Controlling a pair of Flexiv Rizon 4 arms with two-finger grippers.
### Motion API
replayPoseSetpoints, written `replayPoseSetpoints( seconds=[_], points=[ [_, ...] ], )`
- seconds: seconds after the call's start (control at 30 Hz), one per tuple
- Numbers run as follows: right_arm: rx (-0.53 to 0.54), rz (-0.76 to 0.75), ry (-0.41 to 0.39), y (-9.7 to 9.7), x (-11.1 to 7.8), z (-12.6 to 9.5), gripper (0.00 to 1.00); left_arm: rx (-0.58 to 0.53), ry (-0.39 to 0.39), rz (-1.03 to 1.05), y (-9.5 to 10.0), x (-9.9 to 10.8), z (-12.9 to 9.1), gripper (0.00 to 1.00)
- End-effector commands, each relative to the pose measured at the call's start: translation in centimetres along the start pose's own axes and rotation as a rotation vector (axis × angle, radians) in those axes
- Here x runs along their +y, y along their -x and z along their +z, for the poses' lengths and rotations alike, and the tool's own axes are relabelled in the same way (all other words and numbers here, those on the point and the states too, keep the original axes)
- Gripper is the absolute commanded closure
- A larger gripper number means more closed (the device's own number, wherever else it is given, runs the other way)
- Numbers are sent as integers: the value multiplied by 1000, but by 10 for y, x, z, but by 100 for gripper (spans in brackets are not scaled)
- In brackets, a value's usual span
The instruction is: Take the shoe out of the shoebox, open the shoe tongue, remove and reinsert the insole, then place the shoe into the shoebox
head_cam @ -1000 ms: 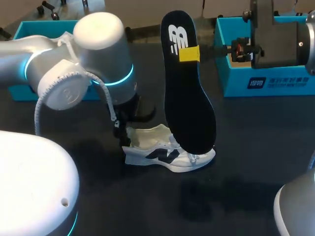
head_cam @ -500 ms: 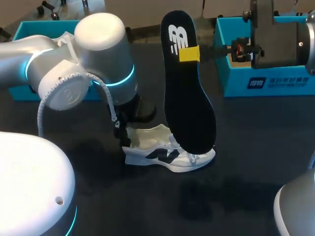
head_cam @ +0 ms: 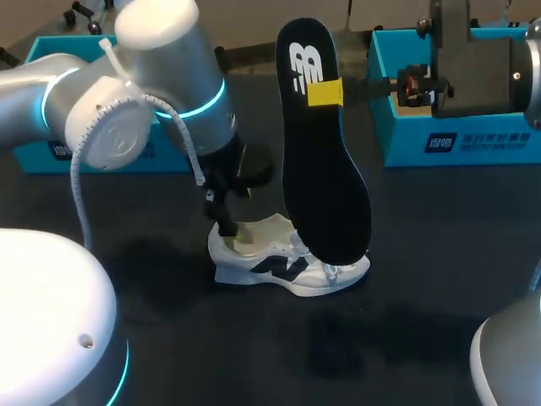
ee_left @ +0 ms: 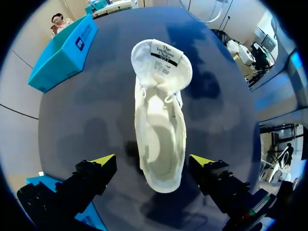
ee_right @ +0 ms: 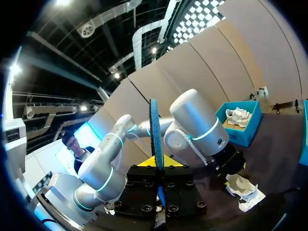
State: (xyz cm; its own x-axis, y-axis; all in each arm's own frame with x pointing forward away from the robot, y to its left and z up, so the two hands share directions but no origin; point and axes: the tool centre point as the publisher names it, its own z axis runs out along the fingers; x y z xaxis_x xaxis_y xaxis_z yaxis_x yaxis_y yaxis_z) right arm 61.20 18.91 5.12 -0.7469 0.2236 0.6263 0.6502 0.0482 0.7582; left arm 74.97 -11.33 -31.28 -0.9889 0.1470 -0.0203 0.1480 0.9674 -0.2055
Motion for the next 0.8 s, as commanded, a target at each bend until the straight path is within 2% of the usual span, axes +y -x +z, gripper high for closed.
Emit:
replayPoseSetpoints(
  seconds=[0.03, 0.4, 0.8],
  points=[
    [0, 1, 1, 1, 1, 4, 100, 7, 11, -1, 8, -16, 14, 0],
    [0, 1, 1, 1, 1, 4, 100, 33, 40, -41, 27, -40, 58, 0],
    [0, 1, 1, 1, 1, 4, 100, 22, 33, -20, 28, -44, 88, 0]
  ],
)
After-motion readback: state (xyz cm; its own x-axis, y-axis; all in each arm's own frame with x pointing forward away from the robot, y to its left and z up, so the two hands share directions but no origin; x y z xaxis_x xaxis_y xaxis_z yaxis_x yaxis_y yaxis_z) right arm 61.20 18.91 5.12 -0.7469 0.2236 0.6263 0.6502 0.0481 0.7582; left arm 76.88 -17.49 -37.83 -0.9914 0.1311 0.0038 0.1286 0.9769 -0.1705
